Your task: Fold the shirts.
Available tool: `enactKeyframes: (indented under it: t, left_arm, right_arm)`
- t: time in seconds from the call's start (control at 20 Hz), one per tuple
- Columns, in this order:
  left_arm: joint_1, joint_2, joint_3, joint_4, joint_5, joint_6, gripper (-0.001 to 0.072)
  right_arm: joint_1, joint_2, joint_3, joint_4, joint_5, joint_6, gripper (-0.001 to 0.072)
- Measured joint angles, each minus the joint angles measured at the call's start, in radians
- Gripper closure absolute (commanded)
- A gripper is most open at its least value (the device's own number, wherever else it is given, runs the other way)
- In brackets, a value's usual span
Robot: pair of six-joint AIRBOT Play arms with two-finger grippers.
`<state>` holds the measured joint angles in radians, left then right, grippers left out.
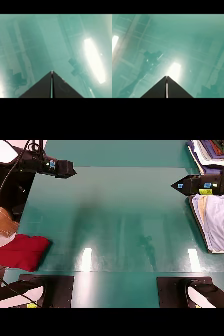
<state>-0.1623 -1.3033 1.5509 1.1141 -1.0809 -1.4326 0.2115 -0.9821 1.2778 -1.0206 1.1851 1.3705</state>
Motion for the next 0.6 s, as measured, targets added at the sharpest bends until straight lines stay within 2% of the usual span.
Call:
enactKeyframes:
  t: [0.35, 0.45, 0.6]
  left_arm:
    - [0.007, 0.005, 0.003, 0.0, 0.028, -0.005, 0.068]
    - [0.029, 0.03, 0.004, 0.021, -0.016, -0.006, 0.068]
    - [0.09, 0.117, -0.022, 0.137, -0.14, -0.006, 0.0679]
  right_arm:
    - [0.0, 0.0, 0.0, 0.0, 0.015, 0.0, 0.0695]
    - [0.0, 0.0, 0.0, 0.0, 0.017, 0.0, 0.0695]
    - [0.0, 0.0, 0.0, 0.002, 0.02, 0.0, 0.0695]
